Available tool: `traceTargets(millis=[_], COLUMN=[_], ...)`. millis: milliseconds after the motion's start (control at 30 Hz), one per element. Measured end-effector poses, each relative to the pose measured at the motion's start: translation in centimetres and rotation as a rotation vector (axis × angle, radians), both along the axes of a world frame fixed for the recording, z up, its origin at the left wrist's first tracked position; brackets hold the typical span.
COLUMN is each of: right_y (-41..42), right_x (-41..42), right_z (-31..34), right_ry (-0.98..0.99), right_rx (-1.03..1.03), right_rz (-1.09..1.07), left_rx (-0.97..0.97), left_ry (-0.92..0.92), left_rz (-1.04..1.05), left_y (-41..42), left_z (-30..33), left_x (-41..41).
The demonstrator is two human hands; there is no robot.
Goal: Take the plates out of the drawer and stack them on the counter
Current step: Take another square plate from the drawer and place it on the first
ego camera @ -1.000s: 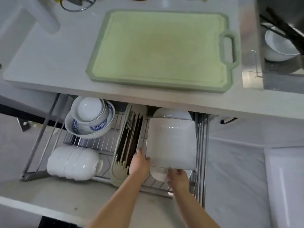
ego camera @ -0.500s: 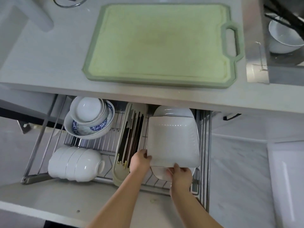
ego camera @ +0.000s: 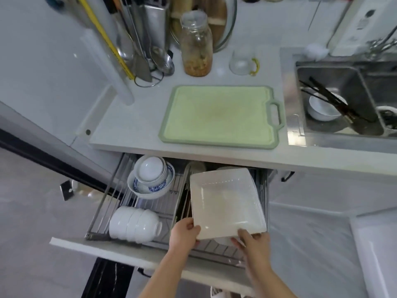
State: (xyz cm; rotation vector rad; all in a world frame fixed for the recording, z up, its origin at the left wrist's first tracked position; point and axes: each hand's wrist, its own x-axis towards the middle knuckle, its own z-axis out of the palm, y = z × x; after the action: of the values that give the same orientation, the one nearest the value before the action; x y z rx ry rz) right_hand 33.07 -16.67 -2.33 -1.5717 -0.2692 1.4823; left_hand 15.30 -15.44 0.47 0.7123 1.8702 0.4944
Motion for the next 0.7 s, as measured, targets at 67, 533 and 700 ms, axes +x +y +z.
traceTargets(millis=[67,533,700], right_y=[-0.3,-3.3,-4.4], right_x=[1.8,15.9,22.4], right_z=[2.1,14.0,16.8], right_ry=[-0.041,-0.254,-0.277], right_rx=[0.040,0.256,0.293], right_rz=[0.048,0.029,-0.072], left_rx=[0.032,0.324,0.391], left_ry=[-0.013,-0.308,-0.419], left_rz=[-0.010,-0.071,-0.109], left_y=[-1.1,-0.7,0.0], left_z=[2.1,12.3,15.1], left_x=[0.1,11.0,18.7])
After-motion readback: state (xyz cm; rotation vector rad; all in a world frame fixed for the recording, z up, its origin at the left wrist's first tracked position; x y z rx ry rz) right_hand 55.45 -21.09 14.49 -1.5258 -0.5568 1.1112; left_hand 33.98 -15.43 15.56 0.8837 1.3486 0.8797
